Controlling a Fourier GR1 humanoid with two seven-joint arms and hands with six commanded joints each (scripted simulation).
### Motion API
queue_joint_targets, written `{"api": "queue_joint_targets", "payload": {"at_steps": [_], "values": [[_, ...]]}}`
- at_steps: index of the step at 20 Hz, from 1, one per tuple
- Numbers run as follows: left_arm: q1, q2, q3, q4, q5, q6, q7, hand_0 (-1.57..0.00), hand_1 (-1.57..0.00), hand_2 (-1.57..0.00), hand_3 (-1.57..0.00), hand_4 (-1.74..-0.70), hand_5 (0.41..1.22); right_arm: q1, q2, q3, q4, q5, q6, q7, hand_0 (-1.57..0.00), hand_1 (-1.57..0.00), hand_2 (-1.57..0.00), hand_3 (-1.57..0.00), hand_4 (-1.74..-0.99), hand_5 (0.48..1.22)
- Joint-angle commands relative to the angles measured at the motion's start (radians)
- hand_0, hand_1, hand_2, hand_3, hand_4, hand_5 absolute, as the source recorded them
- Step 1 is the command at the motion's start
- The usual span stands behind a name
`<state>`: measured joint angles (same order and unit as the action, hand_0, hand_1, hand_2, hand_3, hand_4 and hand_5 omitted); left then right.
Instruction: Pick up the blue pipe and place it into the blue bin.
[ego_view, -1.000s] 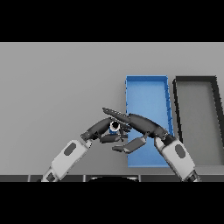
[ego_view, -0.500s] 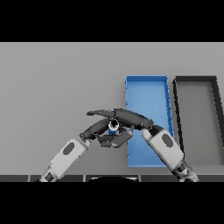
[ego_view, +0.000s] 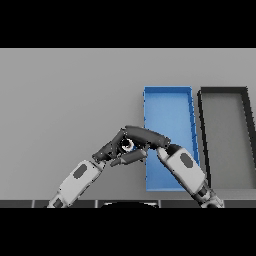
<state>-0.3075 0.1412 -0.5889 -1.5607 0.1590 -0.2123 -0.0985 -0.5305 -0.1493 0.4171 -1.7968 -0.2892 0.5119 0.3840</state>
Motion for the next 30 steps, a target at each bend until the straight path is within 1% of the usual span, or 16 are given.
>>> {"api": "queue_joint_targets", "payload": {"at_steps": [1,3,5,6,7,8,10,12,13,16,18,19,23,27,28,30], "values": [[-0.002,0.011,-0.001,0.000,-0.005,0.005,0.007,-1.43,-1.42,-1.42,-0.59,-1.72,1.214,0.011,-0.005,0.002,-0.012,0.023,0.003,-0.014,-1.42,-1.43,-1.43,-1.38,-1.456,1.010],[-0.024,0.023,-0.005,-0.002,-0.015,0.019,0.022,-1.48,-1.45,-1.47,-0.55,-1.73,1.216,0.013,0.003,0.001,-0.008,0.062,0.019,-0.074,-1.48,-1.48,-1.48,-1.45,-1.465,1.086],[-0.028,0.042,-0.010,0.001,-0.024,0.024,0.016,-1.51,-1.42,-1.51,-0.51,-1.73,1.218,0.022,0.017,-0.006,-0.011,0.066,0.031,-0.054,-1.51,-1.51,-1.51,-1.49,-1.471,1.135],[-0.032,0.045,-0.017,0.000,-0.027,0.023,0.016,-1.50,-1.36,-1.52,-0.51,-1.73,1.219,0.025,0.021,-0.016,-0.011,0.043,0.045,-0.035,-1.52,-1.52,-1.52,-1.51,-1.473,1.152],[-0.042,0.041,-0.020,0.013,-0.026,0.015,0.002,-1.43,-1.22,-1.35,-0.53,-1.64,1.219,0.025,0.030,-0.026,-0.009,0.022,0.056,-0.022,-1.53,-1.53,-1.53,-1.52,-1.474,1.166],[-0.047,0.044,-0.026,0.022,-0.037,0.007,-0.008,-1.41,-1.19,-1.24,-0.52,-1.54,1.219,0.029,0.046,-0.024,0.000,0.040,0.057,-0.031,-1.54,-1.54,-1.54,-1.53,-1.477,1.177],[-0.048,0.052,-0.033,0.021,-0.045,-0.018,-0.015,-0.98,-0.80,-0.82,-0.33,-1.34,1.220,0.046,0.049,-0.021,-0.032,0.058,0.075,-0.035,-1.55,-1.55,-1.55,-1.54,-1.480,1.193],[-0.047,0.070,-0.030,0.016,-0.058,-0.063,0.007,-0.63,-0.51,-0.52,-0.21,-1.18,1.213,0.061,0.059,-0.026,-0.034,0.074,0.086,-0.036,-1.56,-1.56,-1.56,-1.55,-1.481,1.203],[-0.049,0.072,-0.028,0.008,-0.066,-0.074,0.025,-0.50,-0.41,-0.42,-0.17,-1.11,1.184,0.047,0.075,-0.031,-0.032,0.068,0.083,-0.004,-1.56,-1.56,-1.56,-1.56,-1.482,1.206],[-0.046,0.075,-0.012,0.020,-0.109,-0.068,-0.005,-0.26,-0.21,-0.21,-0.09,-0.95,0.964,0.064,0.102,-0.043,-0.046,0.076,0.096,-0.004,-1.57,-1.57,-1.57,-1.56,-1.484,1.214],[-0.045,0.073,-0.012,0.026,-0.110,-0.054,0.036,-0.16,-0.13,-0.14,-0.05,-0.88,0.842,0.071,0.115,-0.054,-0.049,0.078,0.108,0.001,-1.57,-1.57,-1.57,-1.57,-1.484,1.216],[-0.042,0.063,-0.020,0.030,-0.122,-0.039,0.047,-0.13,-0.11,-0.11,-0.04,-0.85,0.794,0.080,0.126,-0.054,-0.051,0.085,0.109,0.012,-1.57,-1.57,-1.57,-1.57,-1.484,1.217],[-0.055,0.057,-0.007,0.049,-0.113,-0.030,0.055,-0.05,-0.04,-0.04,-0.02,-0.83,0.659,0.091,0.143,-0.067,-0.060,0.115,0.120,-0.012,-1.57,-1.57,-1.57,-1.57,-1.485,1.219],[-0.024,0.066,0.003,0.016,-0.072,-0.013,0.155,-0.02,-0.02,-0.02,-0.01,-0.87,0.612,0.073,0.174,-0.092,-0.060,0.101,0.113,0.015,-1.57,-1.57,-1.57,-1.57,-1.491,1.220],[-0.021,0.066,0.004,0.014,-0.067,-0.014,0.166,-0.02,-0.01,-0.01,-0.01,-0.88,0.605,0.076,0.181,-0.105,-0.055,0.061,0.112,0.034,-1.57,-1.57,-1.57,-1.57,-1.492,1.220],[-0.008,0.076,-0.004,0.004,-0.081,-0.010,0.162,-0.01,-0.01,-0.01,0.00,-0.88,0.572,0.065,0.210,-0.132,-0.056,-0.086,0.081,0.127,-1.57,-1.57,-1.57,-1.57,-1.492,1.221]]}}
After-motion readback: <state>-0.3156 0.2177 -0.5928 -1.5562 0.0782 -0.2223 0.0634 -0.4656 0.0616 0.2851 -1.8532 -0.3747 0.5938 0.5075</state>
